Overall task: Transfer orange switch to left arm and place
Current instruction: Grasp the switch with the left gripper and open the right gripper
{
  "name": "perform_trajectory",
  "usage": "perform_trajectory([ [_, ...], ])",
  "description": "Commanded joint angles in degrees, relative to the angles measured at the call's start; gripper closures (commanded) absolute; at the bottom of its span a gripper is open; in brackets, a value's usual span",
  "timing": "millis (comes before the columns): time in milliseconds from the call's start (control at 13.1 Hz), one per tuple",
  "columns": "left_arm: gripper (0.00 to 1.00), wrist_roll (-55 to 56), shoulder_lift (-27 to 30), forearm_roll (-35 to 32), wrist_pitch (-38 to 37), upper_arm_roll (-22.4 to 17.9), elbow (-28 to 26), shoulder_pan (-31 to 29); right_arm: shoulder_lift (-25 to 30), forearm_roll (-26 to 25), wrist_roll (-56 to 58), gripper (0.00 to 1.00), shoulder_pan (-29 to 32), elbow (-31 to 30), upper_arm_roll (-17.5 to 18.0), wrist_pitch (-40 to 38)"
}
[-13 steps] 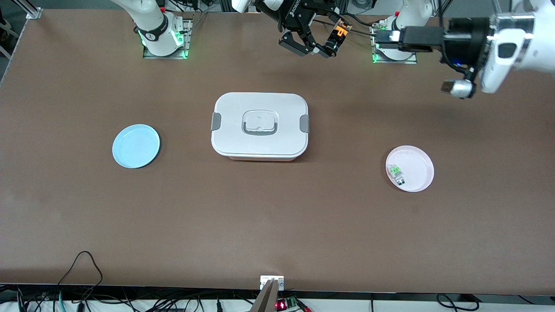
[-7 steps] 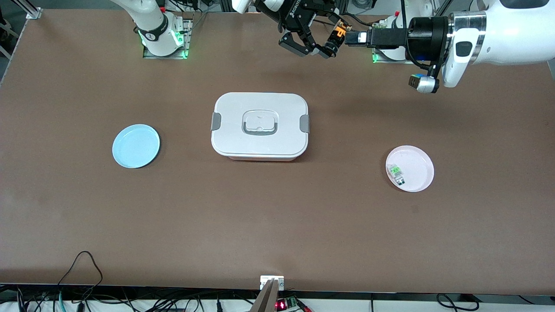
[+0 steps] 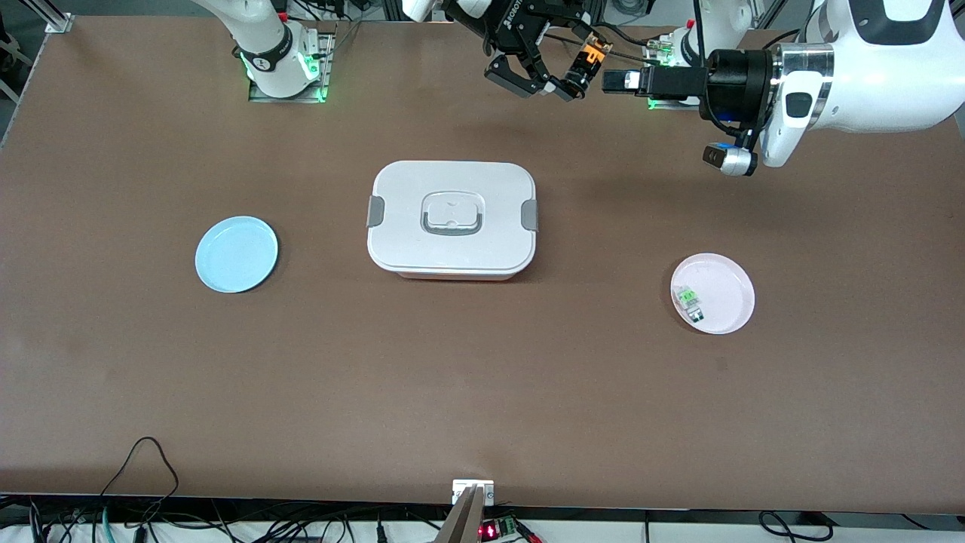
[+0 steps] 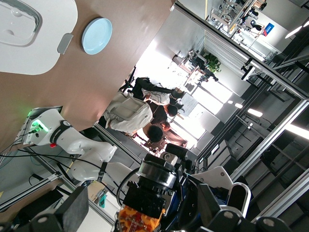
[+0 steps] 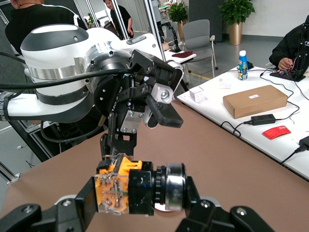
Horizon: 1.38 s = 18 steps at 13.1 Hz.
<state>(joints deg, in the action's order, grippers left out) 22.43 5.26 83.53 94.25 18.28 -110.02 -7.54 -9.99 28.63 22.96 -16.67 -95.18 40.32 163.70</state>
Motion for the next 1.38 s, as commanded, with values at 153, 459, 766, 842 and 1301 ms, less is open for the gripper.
perform_trajectory([
  [153, 0.01, -1.6, 3.88, 2.25, 0.14, 0.44, -1.69, -0.55, 0.41, 1.07, -3.88, 1.0, -1.08, -0.09, 0.11, 2.4],
  [459, 0.04, -1.6, 4.32, 2.25, 0.14, 0.71, -1.78, -0.29, -0.12, 1.16, -8.81, 1.0, -1.87, 0.08, 0.11, 3.46],
  [766, 0.6, -0.98, 4.41, 2.25, -1.96, 0.62, -1.78, -0.55, -0.12, 0.9, -10.48, 1.0, -1.87, 0.17, 0.11, 3.46],
  [842, 0.6, -0.89, 4.41, 2.25, -2.49, 0.53, -1.86, -0.64, -0.12, 0.9, -10.39, 1.0, -1.87, 0.17, 0.11, 3.46],
  [1301, 1.0, -0.8, 4.23, 2.16, -2.93, 0.45, -1.78, -0.64, -0.12, 0.55, -10.3, 1.0, -1.87, 0.17, 0.11, 3.46],
])
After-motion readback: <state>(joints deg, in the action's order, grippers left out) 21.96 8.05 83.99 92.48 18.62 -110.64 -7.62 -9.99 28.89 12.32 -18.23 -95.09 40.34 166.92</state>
